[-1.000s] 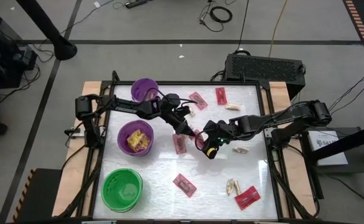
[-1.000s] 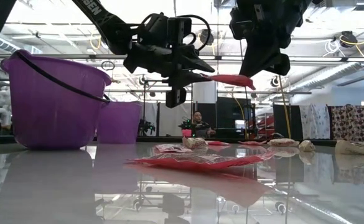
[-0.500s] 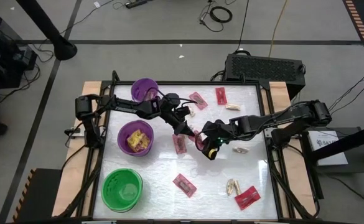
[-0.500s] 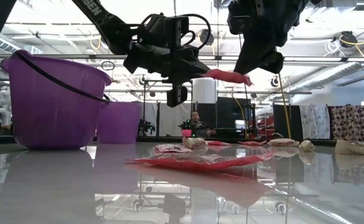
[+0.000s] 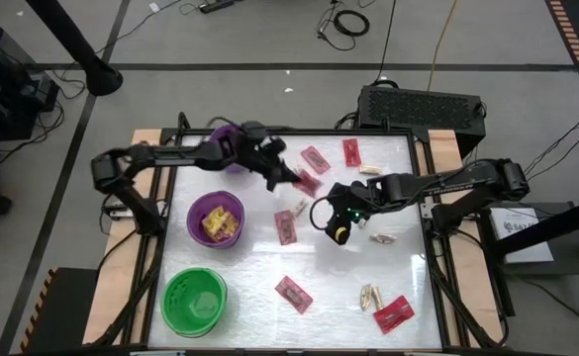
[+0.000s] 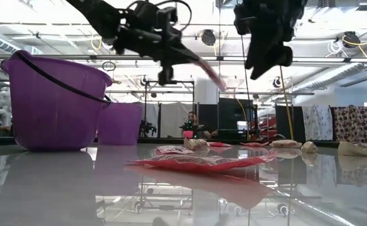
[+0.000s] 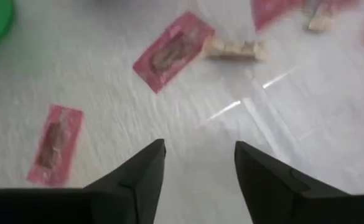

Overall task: Sort candy by brand, put in halloween buckets
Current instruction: Put the red candy into the top purple bucket

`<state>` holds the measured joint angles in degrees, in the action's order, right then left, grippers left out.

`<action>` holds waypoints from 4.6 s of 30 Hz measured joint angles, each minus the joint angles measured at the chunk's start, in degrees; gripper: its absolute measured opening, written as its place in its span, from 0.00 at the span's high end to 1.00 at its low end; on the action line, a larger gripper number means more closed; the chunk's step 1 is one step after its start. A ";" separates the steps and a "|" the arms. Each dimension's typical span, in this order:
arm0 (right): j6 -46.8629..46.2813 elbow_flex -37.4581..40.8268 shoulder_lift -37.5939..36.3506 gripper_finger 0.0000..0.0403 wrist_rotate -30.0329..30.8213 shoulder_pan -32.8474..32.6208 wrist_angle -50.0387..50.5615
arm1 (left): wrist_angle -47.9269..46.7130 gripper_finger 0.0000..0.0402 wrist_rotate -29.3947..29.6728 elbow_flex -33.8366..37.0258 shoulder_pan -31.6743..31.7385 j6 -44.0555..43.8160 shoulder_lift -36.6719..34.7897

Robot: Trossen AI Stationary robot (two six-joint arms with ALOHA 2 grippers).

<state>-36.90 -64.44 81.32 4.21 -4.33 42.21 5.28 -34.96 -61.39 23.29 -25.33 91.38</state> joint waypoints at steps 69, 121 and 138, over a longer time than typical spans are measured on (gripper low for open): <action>17.75 -1.78 28.20 0.81 -5.59 50.10 3.51 | -35.98 0.62 48.59 -0.07 17.18 27.80 -16.51; 6.05 -1.43 6.54 1.00 -1.18 20.67 -19.20 | 10.61 0.62 5.49 -0.02 5.45 -8.87 5.70; 6.07 -1.49 6.54 1.00 -1.57 19.95 -19.23 | 12.78 0.69 7.99 -0.04 5.44 -8.88 7.66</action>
<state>-30.83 -65.93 87.85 2.63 15.62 22.98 18.06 -26.97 -61.43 28.73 -34.22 99.04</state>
